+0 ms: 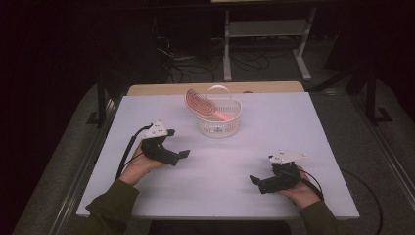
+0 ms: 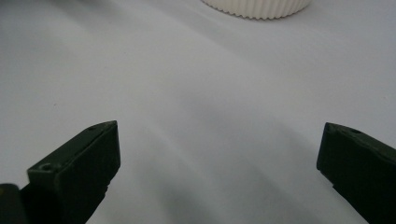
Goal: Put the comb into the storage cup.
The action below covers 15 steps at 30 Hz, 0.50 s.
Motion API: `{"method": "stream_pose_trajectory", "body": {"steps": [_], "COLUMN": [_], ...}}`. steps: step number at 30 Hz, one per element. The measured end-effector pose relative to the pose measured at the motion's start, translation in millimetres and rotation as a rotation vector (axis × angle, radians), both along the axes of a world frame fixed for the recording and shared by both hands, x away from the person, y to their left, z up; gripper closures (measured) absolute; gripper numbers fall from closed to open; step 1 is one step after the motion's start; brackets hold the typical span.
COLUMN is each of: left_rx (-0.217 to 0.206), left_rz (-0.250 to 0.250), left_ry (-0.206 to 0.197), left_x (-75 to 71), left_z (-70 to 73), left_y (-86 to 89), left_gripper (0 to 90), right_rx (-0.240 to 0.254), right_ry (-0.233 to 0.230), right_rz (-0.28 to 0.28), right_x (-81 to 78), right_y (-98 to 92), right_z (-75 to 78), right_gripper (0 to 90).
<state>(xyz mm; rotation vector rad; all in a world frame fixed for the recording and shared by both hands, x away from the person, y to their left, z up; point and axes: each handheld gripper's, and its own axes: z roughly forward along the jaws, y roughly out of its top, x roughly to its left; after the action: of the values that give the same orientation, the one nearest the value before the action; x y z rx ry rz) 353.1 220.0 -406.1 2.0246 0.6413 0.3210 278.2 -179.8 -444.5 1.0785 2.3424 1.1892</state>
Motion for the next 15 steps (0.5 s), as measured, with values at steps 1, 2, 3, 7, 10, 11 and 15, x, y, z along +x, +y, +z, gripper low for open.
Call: {"method": "stream_pose_trajectory", "body": {"steps": [1,2,3,7,10,11,15], "left_rx": [0.002,0.004,0.004,0.003,0.0,-0.002,-0.004], "left_rz": [-0.001,0.003,0.007,0.016,0.018,0.02,0.015], "left_ry": [-0.004,-0.007,-0.009,-0.005,0.0,0.002,0.001], "left_x": [-2.1,-4.2,-6.1,-14.9,-23.5,-26.3,-35.5], "left_z": [-0.2,-0.6,-1.1,-3.7,-5.0,-5.3,-8.9], "left_y": [1.5,3.2,5.2,14.2,20.3,22.1,28.4], "left_gripper": [0.0,0.0,0.0,0.0,0.0,0.0,0.1], "right_rx": [0.0,-0.001,-0.001,0.002,0.003,0.002,0.003], "right_ry": [0.0,-0.001,-0.001,0.0,-0.001,-0.001,-0.003], "right_rz": [0.0,0.001,0.001,-0.003,-0.003,-0.003,-0.003], "right_x": [0.0,0.0,0.0,0.1,0.1,0.2,0.1], "right_y": [-0.1,-0.2,-0.2,-0.6,-0.8,-0.9,-1.0], "right_z": [0.0,0.0,-0.1,0.4,0.5,0.5,0.6], "right_gripper": [0.0,0.0,0.0,0.0,0.0,0.0,0.0]}}
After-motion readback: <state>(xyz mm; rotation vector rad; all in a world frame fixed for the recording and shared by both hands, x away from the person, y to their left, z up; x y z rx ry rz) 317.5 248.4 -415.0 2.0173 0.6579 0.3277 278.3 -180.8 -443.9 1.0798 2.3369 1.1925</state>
